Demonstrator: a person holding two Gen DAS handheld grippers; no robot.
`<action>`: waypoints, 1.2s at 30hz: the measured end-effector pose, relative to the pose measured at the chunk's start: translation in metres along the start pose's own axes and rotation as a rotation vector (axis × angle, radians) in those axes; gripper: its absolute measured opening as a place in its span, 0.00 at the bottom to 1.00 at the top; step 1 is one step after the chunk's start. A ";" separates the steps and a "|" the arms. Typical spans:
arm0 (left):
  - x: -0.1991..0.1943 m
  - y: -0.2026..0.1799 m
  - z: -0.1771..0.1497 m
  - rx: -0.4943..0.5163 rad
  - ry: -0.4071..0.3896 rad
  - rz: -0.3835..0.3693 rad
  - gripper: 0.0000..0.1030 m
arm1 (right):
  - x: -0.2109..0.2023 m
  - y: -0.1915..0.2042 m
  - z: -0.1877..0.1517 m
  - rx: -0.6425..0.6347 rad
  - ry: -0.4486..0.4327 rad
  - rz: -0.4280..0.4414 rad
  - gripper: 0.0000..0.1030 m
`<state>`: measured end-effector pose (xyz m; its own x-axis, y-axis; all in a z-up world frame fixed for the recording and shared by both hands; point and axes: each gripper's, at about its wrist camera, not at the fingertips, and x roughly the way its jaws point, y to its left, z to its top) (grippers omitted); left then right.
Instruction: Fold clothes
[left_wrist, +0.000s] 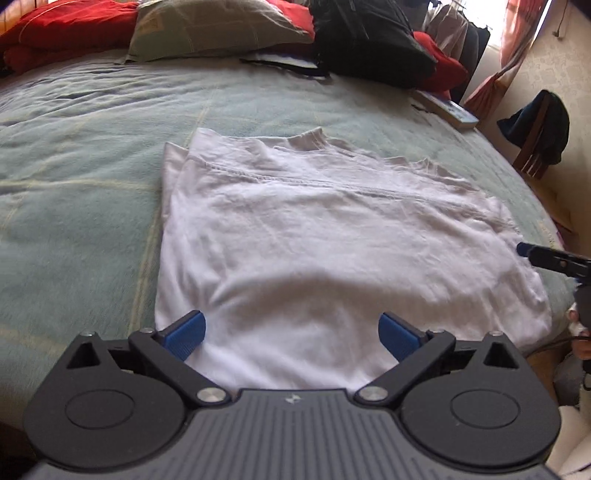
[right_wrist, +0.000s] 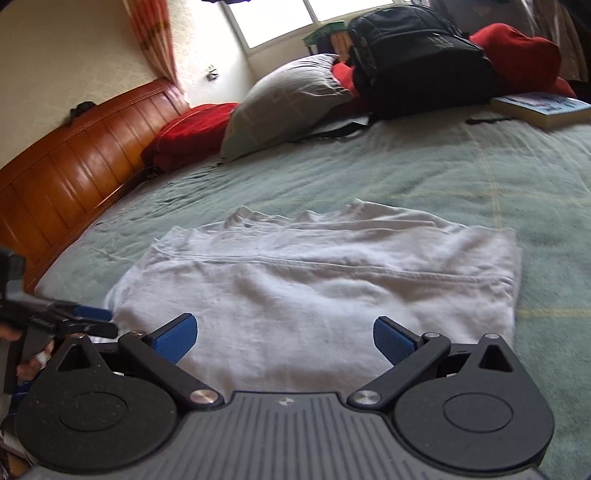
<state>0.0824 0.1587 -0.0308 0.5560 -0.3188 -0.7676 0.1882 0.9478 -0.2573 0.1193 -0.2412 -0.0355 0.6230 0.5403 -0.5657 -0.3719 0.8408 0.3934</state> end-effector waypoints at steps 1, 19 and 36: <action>-0.006 -0.002 -0.004 0.003 -0.008 -0.013 0.97 | -0.002 -0.003 -0.001 0.012 0.000 0.002 1.00; 0.006 -0.030 0.017 -0.005 -0.076 -0.141 0.97 | -0.001 0.002 -0.010 0.037 0.039 0.039 1.00; 0.039 -0.021 0.046 -0.099 -0.031 -0.160 0.97 | 0.005 -0.001 -0.005 0.043 0.041 0.051 1.00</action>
<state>0.1378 0.1266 -0.0283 0.5503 -0.4635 -0.6945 0.1967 0.8803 -0.4317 0.1195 -0.2391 -0.0426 0.5746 0.5841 -0.5734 -0.3719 0.8104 0.4527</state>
